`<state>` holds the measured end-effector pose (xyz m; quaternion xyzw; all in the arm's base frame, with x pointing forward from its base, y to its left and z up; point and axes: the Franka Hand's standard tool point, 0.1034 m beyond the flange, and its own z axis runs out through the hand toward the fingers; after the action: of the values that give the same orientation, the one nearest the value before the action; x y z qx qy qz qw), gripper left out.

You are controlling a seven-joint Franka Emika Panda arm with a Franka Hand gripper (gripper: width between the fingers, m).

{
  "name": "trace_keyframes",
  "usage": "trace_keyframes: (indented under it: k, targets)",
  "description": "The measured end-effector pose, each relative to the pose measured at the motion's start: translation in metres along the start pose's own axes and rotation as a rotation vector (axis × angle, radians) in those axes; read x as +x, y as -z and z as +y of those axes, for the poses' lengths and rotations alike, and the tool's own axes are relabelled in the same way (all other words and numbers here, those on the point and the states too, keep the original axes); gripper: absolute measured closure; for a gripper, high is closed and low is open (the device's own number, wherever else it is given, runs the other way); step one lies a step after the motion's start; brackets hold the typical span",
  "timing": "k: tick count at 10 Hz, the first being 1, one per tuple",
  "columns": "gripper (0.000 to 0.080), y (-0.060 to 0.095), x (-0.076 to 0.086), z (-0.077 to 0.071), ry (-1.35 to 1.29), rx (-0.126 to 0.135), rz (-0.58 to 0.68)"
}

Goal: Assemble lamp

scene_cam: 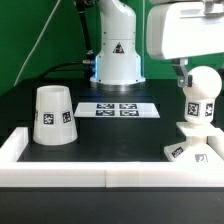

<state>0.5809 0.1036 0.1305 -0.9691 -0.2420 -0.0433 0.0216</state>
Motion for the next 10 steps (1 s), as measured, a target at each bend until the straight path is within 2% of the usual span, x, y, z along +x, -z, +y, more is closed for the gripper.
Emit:
trace_keyframes:
  k: [5,6,10]
  targets:
    - [0.01,-0.0043,-0.0012,0.0083,0.038,-0.006,0.013]
    - [0.0219,-0.0043,-0.001,0.0081,0.038,-0.006,0.013]
    - [0.0222,-0.004,-0.001,0.0084,0.02,-0.005,0.016]
